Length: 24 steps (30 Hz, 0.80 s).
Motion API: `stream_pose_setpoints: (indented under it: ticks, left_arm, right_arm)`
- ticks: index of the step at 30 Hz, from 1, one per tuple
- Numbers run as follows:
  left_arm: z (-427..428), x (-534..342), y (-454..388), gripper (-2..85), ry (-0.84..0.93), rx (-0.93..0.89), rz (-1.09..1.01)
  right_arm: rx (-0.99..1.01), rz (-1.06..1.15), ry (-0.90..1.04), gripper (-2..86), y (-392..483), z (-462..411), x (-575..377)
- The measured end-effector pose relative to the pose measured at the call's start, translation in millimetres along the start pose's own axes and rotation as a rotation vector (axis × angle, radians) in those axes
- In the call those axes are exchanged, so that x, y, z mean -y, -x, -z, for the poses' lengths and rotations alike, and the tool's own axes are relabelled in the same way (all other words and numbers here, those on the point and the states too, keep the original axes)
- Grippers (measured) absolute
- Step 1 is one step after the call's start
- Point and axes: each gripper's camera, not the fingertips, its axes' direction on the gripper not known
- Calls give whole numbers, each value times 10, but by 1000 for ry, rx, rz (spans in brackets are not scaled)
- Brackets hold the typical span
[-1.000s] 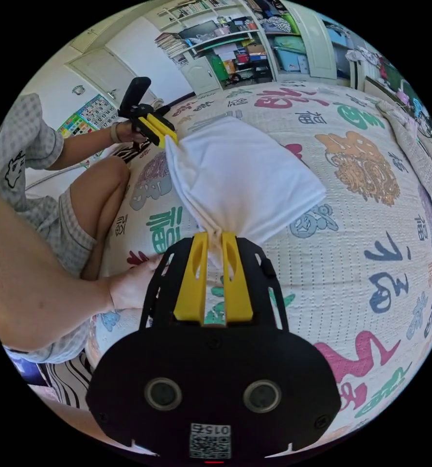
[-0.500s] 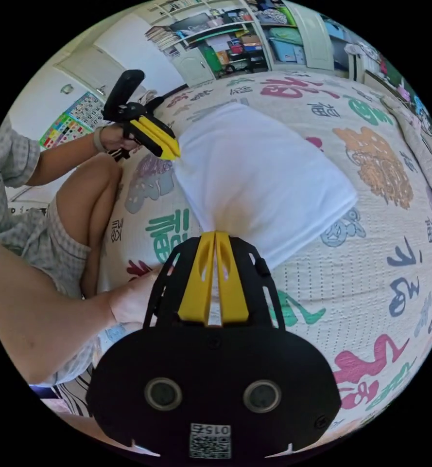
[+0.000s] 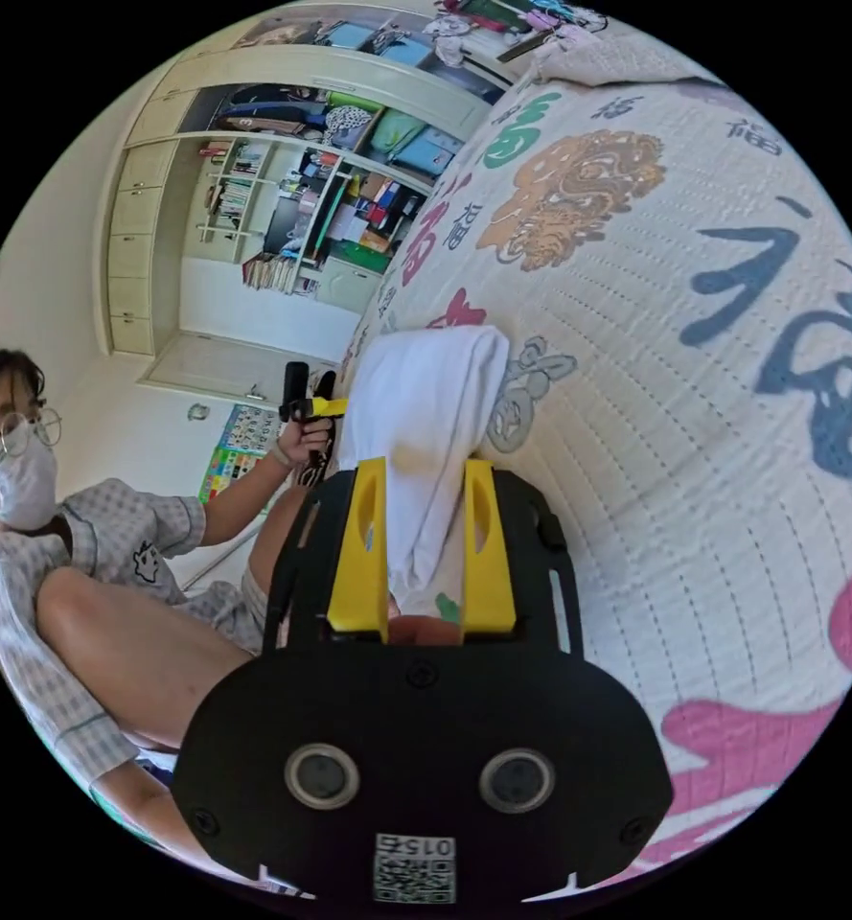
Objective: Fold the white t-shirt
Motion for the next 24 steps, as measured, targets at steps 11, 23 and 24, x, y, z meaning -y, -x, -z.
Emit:
stream_pose_setpoints:
  ticks: [11,23,24]
  left_arm:
    - [509,-393,-46,54,54,-132,-37]
    - [3952,-3586,-772,49,-576,118,165]
    - [4080,-3768,-791,49,-600,129,188]
  right_arm:
    - [60,63,72,53,97,-710,566]
    - [350,580,608,48,2221,-3405,1794]
    - [353,594,636,47,2316,-3586,1809]
